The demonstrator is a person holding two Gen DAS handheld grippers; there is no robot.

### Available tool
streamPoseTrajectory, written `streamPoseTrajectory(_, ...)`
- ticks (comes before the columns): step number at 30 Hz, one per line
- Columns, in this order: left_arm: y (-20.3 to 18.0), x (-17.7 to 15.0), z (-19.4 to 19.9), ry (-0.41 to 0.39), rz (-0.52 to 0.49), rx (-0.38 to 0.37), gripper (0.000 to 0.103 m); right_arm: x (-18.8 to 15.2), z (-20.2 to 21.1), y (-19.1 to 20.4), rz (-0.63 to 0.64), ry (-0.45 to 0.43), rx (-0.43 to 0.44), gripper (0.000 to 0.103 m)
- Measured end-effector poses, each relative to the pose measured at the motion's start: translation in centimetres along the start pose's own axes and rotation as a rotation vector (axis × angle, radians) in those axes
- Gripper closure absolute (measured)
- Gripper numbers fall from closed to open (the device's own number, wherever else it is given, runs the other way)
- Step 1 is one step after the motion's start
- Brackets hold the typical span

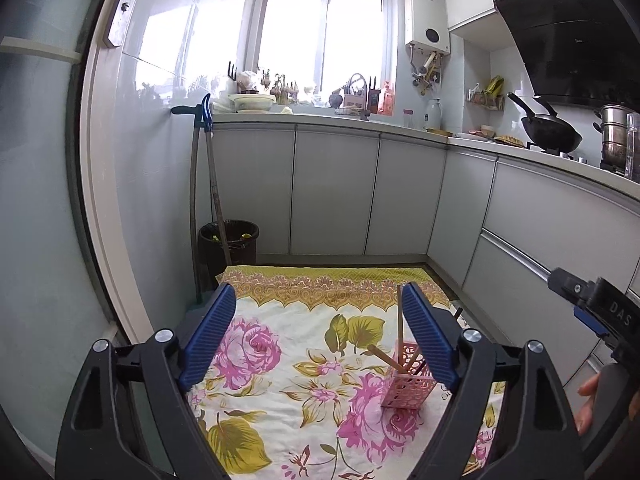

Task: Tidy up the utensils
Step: 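Insert both held sticks into the pink holder and open both grippers, then move the left gripper to the bundle and close on a stick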

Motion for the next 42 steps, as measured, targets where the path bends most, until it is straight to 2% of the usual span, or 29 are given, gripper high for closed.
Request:
streamPoseTrajectory(5, -0.9, 0.0, 0.9, -0.006, -0.023, 0.001, 0.011, -2.5, 2.0, -3.7, 0.006, 0.055, -0.101, 0.007)
streamPoseTrajectory(12, -3.2, -0.4, 1.7, 0.008, -0.081, -0.012, 0.007, -5.3, 5.9, -7.3, 0.052, 0.054, -0.204, 0.007)
streamPoseTrajectory(15, -4.6, -1.1, 1.6, 0.037, -0.126, -0.029, 0.007, -6.9, 7.2, -9.3, 0.018, 0.085, -0.215, 0.007)
streamPoseTrajectory(17, -5.8, -2.0, 1.2, 0.072, -0.171, -0.049, 0.007, -8.1, 7.6, -10.9, -0.049, 0.147, -0.205, 0.007)
streamPoseTrajectory(20, -8.5, -4.7, -0.4, 0.184, -0.269, -0.127, 0.007, -10.0, 7.8, -13.5, -0.167, 0.243, -0.191, 0.007)
streamPoseTrajectory(24, -12.3, -9.7, -3.0, 0.391, -0.444, -0.244, 0.007, -12.9, 7.5, -16.5, -0.321, 0.365, -0.177, 0.007)
streamPoseTrajectory(28, -14.9, -13.9, -4.7, 0.536, -0.613, -0.312, 0.007, -14.7, 6.8, -18.0, -0.432, 0.452, -0.159, 0.007)
streamPoseTrajectory(33, -17.1, -18.0, -6.8, 0.736, -0.71, -0.414, 0.007, -15.8, 6.4, -18.2, -0.454, 0.504, -0.179, 0.007)
streamPoseTrajectory(36, -18.3, -20.3, -8.2, 0.853, -0.77, -0.439, 0.008, -16.1, 6.2, -18.5, -0.467, 0.518, -0.173, 0.007)
streamPoseTrajectory(38, -19.0, -21.9, -9.0, 0.937, -0.803, -0.466, 0.015, -16.2, 6.1, -18.6, -0.477, 0.525, -0.168, 0.007)
streamPoseTrajectory(40, -19.5, -23.7, -10.1, 1.025, -0.829, -0.476, 0.033, -16.3, 5.8, -18.8, -0.478, 0.533, -0.162, 0.007)
streamPoseTrajectory(42, -19.6, -25.1, -11.4, 1.085, -0.853, -0.454, 0.048, -16.5, 5.6, -18.9, -0.482, 0.547, -0.156, 0.007)
Point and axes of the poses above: each gripper's, at about its wrist camera, not at the fingertips, and z roughly against the way its jaws point, y to its left, x to its top, the point moved 7 cm from there along -z, roughly the way its jaws point, and after that the axes turned 6 degrees about -x, right-handed, at the moved point
